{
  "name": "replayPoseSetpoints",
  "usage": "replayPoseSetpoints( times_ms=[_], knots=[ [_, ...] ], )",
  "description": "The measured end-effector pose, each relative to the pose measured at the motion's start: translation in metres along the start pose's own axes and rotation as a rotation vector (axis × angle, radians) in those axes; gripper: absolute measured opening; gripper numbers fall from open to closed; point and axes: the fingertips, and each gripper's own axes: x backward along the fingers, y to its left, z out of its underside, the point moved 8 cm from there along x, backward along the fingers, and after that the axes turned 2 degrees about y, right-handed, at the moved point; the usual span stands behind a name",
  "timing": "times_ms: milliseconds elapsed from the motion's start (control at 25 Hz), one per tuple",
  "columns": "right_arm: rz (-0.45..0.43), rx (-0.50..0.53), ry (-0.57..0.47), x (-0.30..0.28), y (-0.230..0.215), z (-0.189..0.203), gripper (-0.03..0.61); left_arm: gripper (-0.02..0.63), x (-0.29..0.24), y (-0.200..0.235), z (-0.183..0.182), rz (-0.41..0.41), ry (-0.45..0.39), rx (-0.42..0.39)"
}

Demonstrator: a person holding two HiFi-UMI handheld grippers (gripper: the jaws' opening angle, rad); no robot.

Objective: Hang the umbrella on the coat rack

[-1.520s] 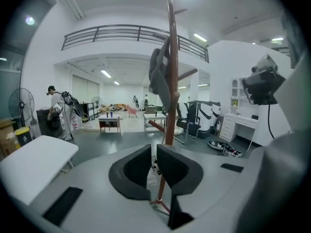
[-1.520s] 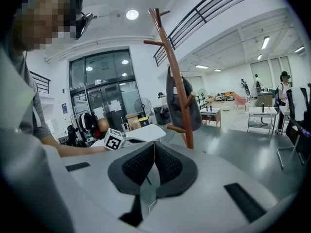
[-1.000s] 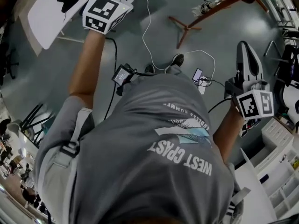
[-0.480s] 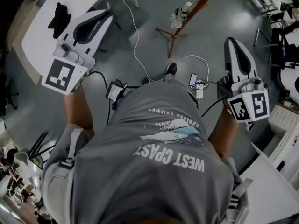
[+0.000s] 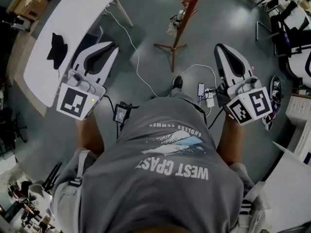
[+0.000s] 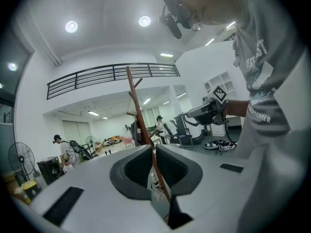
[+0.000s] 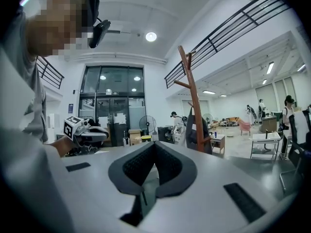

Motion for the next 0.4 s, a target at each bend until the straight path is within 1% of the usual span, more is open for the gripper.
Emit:
replayPoseSetpoints(
  times_ms=[400],
  knots=[
    [0.000,-0.017,0.015,-0.003,-0.010,0.003,0.027,0.037,-0.024,-0.006,0.011,0.061,0.044,0.012]
  ],
)
